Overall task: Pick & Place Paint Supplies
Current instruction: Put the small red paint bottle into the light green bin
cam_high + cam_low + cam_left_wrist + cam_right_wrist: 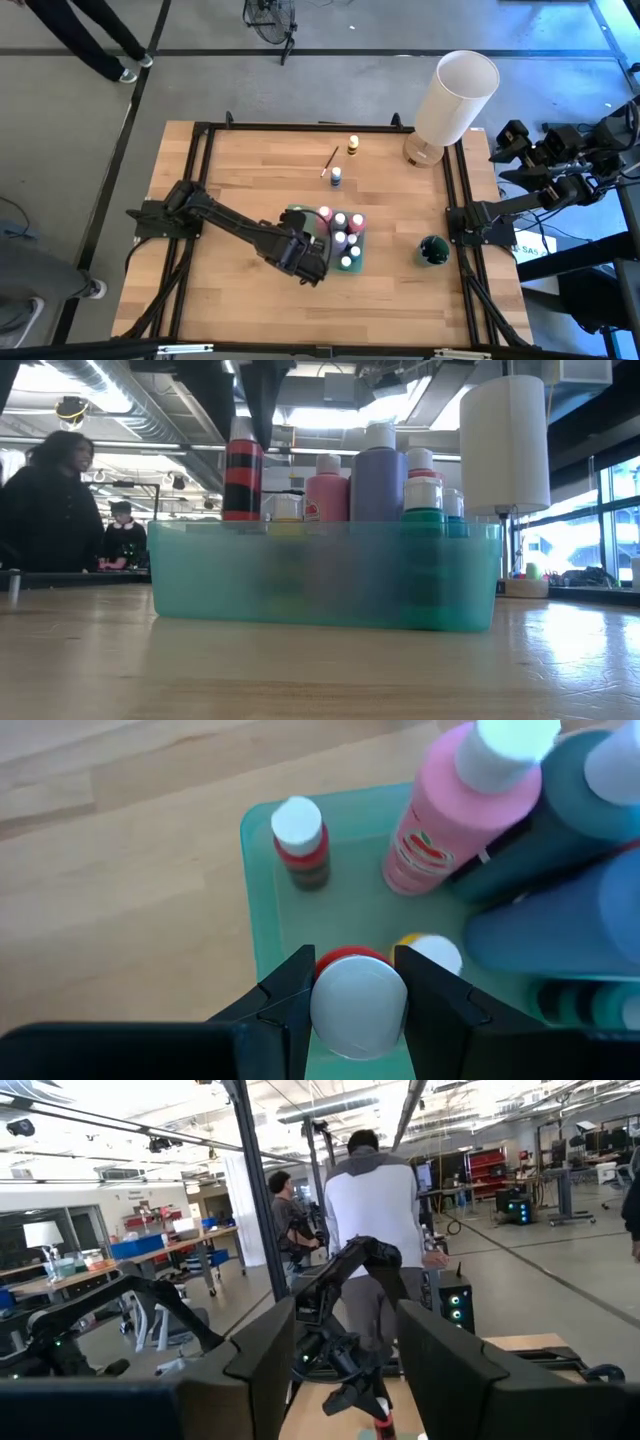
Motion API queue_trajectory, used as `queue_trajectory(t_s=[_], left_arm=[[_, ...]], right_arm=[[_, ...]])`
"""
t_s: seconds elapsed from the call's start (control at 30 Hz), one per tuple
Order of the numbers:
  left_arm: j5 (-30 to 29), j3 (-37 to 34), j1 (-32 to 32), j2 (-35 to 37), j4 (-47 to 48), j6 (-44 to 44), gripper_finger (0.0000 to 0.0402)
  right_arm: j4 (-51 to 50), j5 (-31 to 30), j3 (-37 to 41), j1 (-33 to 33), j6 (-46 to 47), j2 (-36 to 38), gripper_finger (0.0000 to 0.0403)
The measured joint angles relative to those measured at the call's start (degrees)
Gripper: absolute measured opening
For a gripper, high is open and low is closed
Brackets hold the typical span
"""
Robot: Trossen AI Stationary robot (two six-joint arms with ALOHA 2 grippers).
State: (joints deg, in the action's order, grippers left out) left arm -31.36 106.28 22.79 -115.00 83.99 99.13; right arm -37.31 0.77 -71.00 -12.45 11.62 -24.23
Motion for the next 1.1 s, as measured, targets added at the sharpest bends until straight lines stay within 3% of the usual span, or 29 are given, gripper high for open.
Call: queue_trajectory(t_s=[0.37,1.1], left_arm=[[-0.8,-0.1,3.4,-1.2,-0.6,6.0,0.0114],[1.0,-0.1,3.9,-8.1,-3.6,5.8,0.0114]], right_arm=[[-1.6,0.1,0.0,0.0,0.0,0.0,0.0178],[-2.2,-0.1,0.0,0.0,0.0,0.0,0.0178]])
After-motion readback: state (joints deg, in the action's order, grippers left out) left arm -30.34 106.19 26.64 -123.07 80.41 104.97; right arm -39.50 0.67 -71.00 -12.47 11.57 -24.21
